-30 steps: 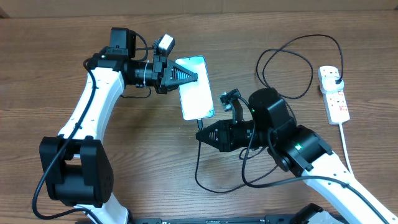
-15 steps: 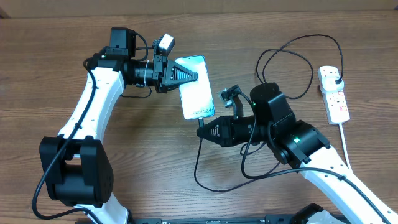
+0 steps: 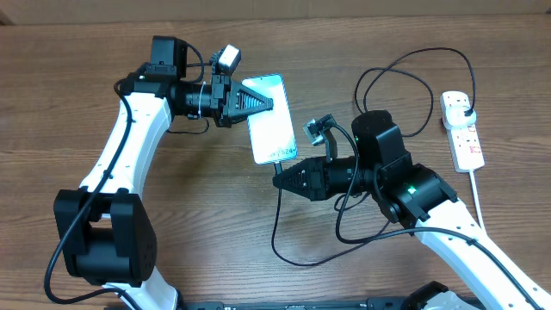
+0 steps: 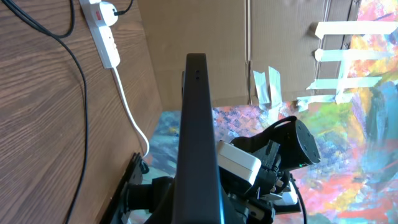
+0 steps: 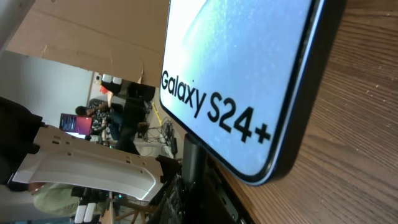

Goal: Plug charger to phone and switch on socket

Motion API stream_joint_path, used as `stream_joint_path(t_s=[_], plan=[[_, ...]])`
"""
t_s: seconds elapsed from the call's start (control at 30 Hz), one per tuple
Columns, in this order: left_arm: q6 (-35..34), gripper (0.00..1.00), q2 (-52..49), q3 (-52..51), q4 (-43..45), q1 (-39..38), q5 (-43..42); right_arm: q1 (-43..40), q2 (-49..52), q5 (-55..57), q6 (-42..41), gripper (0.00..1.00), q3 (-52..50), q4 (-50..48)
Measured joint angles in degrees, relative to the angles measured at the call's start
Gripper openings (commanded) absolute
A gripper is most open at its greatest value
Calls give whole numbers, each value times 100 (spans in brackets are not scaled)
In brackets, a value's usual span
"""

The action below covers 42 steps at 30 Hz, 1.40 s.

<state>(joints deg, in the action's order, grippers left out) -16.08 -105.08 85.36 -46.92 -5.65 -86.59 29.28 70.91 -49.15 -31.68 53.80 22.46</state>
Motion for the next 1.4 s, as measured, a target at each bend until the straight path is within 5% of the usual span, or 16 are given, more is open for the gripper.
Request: stream_joint_path(t_s=[0.37,0.53,0.83,1.07,1.4], plan=[[22,4,0,13,24,-7,26,-24,111,-76,20,5,-2,-50],[66,4,0,11,24,-120,57,-114,120,20,35,31,7,-83],[304,4,-4,4,-7,-192,94,-236,149,313,151,47,20,-22],[505,4,-4,4,-431,-186,916,-304,168,509,160,62,20,-31],[1309,4,-4,4,-1742,-186,2734,-378,205,730,149,64,20,334]])
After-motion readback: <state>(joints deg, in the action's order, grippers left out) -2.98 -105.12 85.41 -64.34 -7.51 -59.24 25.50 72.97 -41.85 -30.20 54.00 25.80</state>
